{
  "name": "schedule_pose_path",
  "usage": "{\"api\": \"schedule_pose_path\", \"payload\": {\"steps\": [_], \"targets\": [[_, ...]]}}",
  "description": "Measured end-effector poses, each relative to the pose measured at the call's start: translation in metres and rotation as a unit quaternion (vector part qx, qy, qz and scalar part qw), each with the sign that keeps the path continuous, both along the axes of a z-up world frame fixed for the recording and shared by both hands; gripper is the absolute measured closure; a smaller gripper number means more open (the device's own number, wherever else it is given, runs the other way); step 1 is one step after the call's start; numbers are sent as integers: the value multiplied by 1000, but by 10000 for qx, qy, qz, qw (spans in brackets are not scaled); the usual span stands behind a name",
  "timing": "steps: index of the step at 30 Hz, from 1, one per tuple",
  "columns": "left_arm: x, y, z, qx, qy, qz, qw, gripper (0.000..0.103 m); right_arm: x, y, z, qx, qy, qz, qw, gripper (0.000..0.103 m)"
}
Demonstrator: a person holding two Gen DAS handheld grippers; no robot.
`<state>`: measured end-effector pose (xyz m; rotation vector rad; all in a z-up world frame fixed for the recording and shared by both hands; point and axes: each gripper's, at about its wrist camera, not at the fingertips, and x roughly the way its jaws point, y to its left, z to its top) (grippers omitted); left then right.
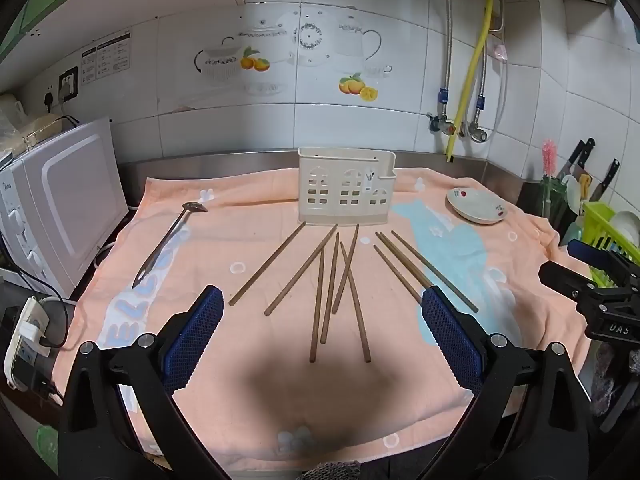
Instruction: Organize utensils
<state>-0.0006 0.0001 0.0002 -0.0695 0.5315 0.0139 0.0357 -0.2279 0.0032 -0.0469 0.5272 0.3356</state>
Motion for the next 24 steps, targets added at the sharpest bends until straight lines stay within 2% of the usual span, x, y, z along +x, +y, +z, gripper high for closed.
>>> {"api": "schedule_pose_path", "payload": {"steps": [24], "targets": [[0, -2, 3, 8, 3, 8, 10000, 5, 1, 2, -1, 14, 8, 26, 10000, 6]]}}
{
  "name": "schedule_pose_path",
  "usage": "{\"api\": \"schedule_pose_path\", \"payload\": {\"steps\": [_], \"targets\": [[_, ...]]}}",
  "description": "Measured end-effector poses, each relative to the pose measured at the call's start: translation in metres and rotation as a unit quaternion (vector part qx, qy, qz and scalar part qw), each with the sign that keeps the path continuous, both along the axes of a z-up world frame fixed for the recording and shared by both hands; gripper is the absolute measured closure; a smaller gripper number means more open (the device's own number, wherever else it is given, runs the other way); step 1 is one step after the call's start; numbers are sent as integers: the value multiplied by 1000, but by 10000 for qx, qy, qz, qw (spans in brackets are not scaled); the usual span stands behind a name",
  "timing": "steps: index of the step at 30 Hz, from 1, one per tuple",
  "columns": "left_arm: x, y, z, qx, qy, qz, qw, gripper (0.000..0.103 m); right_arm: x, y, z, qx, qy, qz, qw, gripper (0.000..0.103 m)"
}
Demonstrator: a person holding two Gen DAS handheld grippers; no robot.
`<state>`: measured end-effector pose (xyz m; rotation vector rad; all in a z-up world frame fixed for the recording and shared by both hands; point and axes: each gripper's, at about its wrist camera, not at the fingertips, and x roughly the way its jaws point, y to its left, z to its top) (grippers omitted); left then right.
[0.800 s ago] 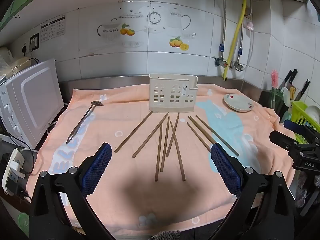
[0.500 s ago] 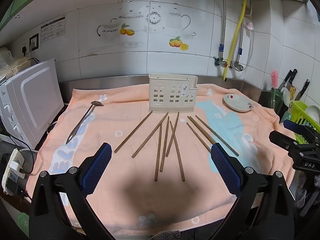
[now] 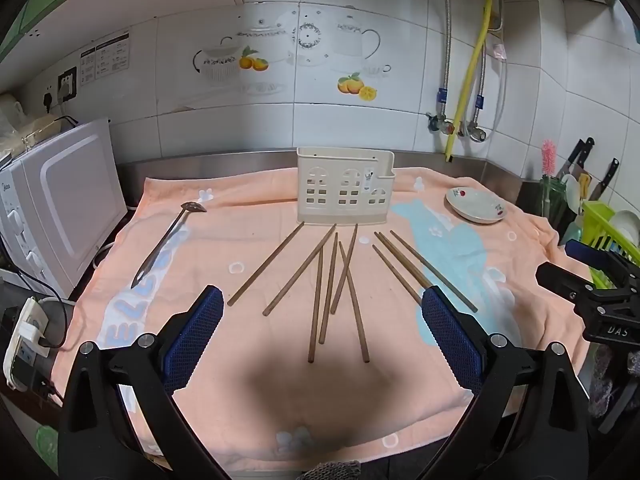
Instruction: Organize utensils
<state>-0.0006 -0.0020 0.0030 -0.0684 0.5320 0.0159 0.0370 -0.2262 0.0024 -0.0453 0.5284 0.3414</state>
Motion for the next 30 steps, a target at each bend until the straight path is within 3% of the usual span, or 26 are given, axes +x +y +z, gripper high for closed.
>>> {"api": "schedule_pose_path", "payload": {"steps": [30], "targets": [[33, 10, -32, -50, 482, 52, 9988, 5, 26, 7, -27, -80, 293, 87, 9995, 6]]}}
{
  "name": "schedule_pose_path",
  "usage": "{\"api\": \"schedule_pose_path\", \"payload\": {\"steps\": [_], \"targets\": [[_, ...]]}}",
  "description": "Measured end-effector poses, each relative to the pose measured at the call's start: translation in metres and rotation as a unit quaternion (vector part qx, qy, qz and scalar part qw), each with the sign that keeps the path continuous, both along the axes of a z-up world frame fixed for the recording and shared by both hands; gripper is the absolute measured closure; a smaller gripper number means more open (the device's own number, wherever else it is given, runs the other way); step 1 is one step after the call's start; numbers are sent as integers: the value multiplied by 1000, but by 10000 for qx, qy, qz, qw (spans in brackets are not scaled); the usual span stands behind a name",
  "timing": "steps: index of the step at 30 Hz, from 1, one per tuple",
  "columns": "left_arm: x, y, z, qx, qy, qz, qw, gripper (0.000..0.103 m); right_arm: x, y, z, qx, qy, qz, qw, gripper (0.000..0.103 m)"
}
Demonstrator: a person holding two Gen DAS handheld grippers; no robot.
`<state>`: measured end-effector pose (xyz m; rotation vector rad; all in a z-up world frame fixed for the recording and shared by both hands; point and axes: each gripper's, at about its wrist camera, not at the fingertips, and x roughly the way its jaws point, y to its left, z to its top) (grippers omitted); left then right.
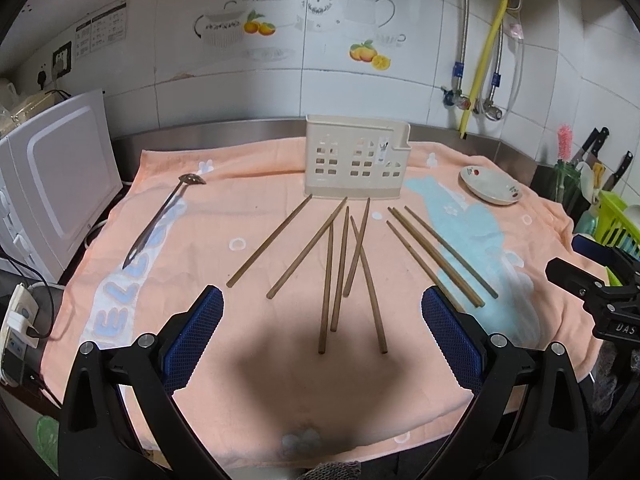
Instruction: Organize utensils
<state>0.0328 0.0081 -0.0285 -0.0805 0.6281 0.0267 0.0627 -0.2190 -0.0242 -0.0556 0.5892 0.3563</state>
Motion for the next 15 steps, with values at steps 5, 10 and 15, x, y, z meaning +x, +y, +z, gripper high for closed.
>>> {"api": "schedule_pose_path", "payload": {"steps": [5, 10, 15], "targets": [[10, -2, -11, 2, 132, -89, 9999, 5, 7, 2, -11, -47, 90, 19, 9999, 6], [23, -4, -22, -18, 254, -195, 9995, 5, 17, 1, -21, -44, 198, 21, 9998, 6], [36, -9, -32, 1, 371, -299, 9989, 5, 27, 0, -31, -72, 316, 44, 9995, 6]]}}
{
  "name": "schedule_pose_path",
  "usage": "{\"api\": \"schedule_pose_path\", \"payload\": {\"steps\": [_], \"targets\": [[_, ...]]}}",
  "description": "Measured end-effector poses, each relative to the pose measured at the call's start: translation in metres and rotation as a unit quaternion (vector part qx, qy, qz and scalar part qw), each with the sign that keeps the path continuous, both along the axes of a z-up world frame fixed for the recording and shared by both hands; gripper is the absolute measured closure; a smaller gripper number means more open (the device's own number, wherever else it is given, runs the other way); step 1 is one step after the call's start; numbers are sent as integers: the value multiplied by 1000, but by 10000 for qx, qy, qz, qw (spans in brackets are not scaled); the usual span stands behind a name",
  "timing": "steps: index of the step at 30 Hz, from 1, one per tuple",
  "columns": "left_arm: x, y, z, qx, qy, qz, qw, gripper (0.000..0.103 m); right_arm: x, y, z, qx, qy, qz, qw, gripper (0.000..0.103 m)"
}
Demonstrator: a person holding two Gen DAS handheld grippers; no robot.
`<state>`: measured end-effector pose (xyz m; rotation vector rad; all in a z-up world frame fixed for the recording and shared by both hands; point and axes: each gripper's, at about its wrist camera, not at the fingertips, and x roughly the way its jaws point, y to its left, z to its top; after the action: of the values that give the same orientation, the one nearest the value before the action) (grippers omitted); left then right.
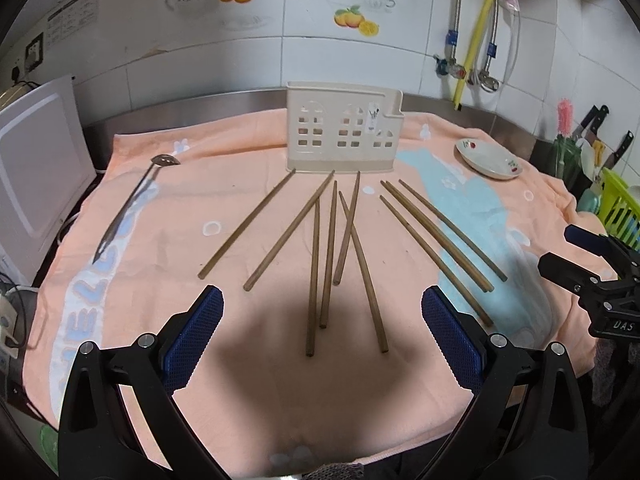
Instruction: Organize utensils
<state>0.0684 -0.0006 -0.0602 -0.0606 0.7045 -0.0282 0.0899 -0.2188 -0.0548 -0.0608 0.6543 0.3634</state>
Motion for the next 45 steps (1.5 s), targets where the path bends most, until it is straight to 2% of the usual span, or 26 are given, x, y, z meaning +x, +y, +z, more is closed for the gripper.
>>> {"api": "schedule_pose_path", "payload": {"steps": [15, 20, 30, 37, 41, 45], "targets": [[34, -5, -22, -7, 315, -226, 9992, 7, 31, 0, -26, -88, 352, -73, 9993, 6], [49, -11, -26, 42, 376, -432, 9983, 16, 39, -4, -34, -82, 454, -96, 9989, 7], [87, -25, -42, 69, 596, -872, 9944, 55, 53, -14, -47, -33, 587, -174, 9981, 8], [110, -26, -54, 56, 785, -1017, 9917, 70, 62, -19, -56, 57, 746, -193, 9970, 15], [122, -24, -60, 17, 885, -1016, 9909, 74, 65, -21, -60, 86, 797, -192, 9966, 21], [126, -25, -63, 15, 909, -1080, 9900, 82, 69, -22, -62, 110, 836, -212, 9962, 23]]}}
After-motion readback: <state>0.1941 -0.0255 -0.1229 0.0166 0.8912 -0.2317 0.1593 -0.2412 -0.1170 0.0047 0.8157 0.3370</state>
